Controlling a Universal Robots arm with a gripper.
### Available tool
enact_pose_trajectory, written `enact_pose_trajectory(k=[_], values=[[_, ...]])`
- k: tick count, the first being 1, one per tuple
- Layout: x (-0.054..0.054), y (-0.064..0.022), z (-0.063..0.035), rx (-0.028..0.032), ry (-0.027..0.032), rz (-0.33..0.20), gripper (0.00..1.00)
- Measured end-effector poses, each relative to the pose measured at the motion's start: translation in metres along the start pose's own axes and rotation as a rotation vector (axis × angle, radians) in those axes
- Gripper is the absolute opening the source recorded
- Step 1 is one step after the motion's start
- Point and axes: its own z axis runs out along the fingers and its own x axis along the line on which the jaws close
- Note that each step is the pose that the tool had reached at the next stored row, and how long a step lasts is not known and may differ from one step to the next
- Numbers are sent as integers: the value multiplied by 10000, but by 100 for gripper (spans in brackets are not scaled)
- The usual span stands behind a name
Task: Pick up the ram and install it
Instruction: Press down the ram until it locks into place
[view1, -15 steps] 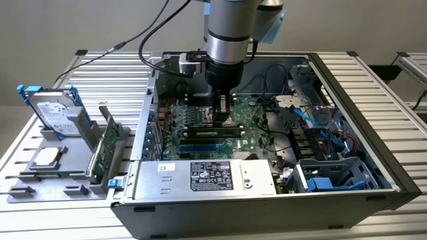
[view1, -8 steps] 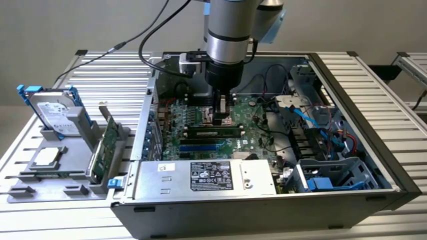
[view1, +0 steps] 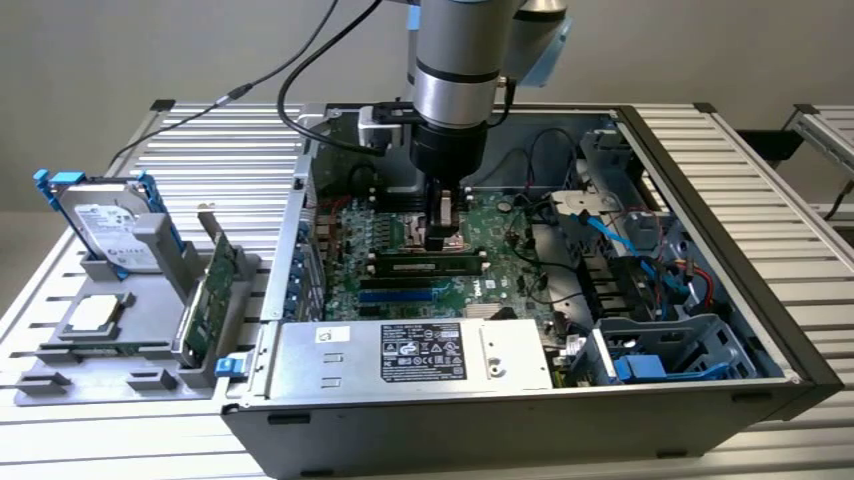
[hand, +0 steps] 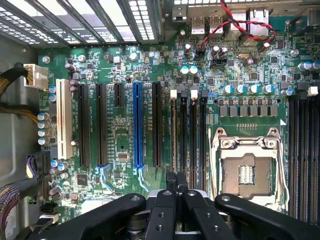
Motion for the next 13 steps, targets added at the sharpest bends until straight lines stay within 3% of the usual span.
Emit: enact_pose_trajectory(k=[6,13], values=[[0,2,1,-1,2,0,11],[-9,1,103,1,0,-1,11]])
